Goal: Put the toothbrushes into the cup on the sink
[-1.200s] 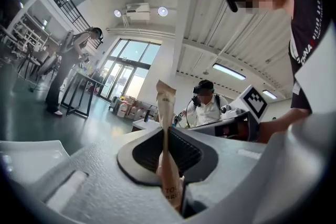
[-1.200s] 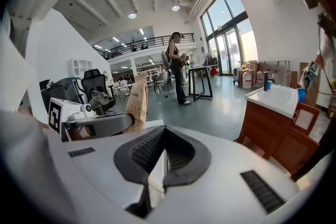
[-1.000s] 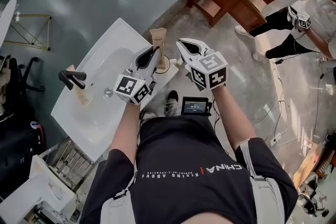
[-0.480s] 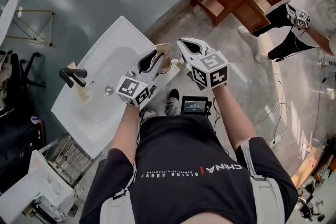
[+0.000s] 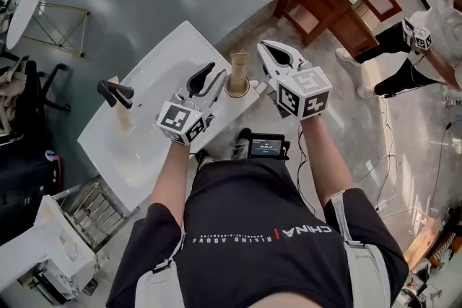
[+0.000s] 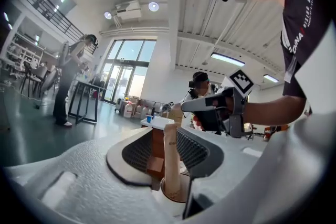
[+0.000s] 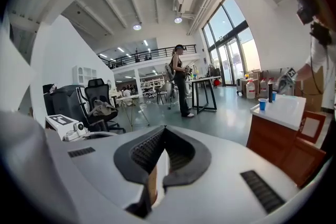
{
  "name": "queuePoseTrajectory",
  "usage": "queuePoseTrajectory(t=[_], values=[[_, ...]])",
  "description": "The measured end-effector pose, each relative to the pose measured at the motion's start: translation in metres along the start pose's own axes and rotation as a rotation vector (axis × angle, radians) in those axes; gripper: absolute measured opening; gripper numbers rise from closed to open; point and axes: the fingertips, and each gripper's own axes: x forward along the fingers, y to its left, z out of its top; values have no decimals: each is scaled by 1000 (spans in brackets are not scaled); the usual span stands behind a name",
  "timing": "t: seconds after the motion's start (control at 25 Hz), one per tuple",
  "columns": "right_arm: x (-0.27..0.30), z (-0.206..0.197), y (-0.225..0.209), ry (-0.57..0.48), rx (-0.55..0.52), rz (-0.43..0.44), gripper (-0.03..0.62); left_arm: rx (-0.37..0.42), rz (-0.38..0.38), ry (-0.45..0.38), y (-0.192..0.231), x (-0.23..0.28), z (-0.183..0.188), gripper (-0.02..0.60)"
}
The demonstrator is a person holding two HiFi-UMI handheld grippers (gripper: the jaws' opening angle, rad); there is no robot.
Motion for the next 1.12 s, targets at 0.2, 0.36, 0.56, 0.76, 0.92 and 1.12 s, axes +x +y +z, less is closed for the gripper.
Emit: queuePoseTrajectory(t=[0.2,0.36,0.56,0.76,0.92,1.12], values=[[7,38,56,-55,-80,71,9,64,83,-20,19,-39,30,98],[26,39,113,-37,-124,181,9,129,128,13,19,-82,36,24],[58,14,183,24,-132,301,9,75,193,44,33,-141,18,11],[88,-22,255,115,-132,400,9,4,334,66,64,-218,0,11],[104,-47,299,164,-128,458,9,-30,440,84,88,-273,-17,11],[118,-56,341,187,-127,506,9,-54,513,111,109,-319,-27,11]])
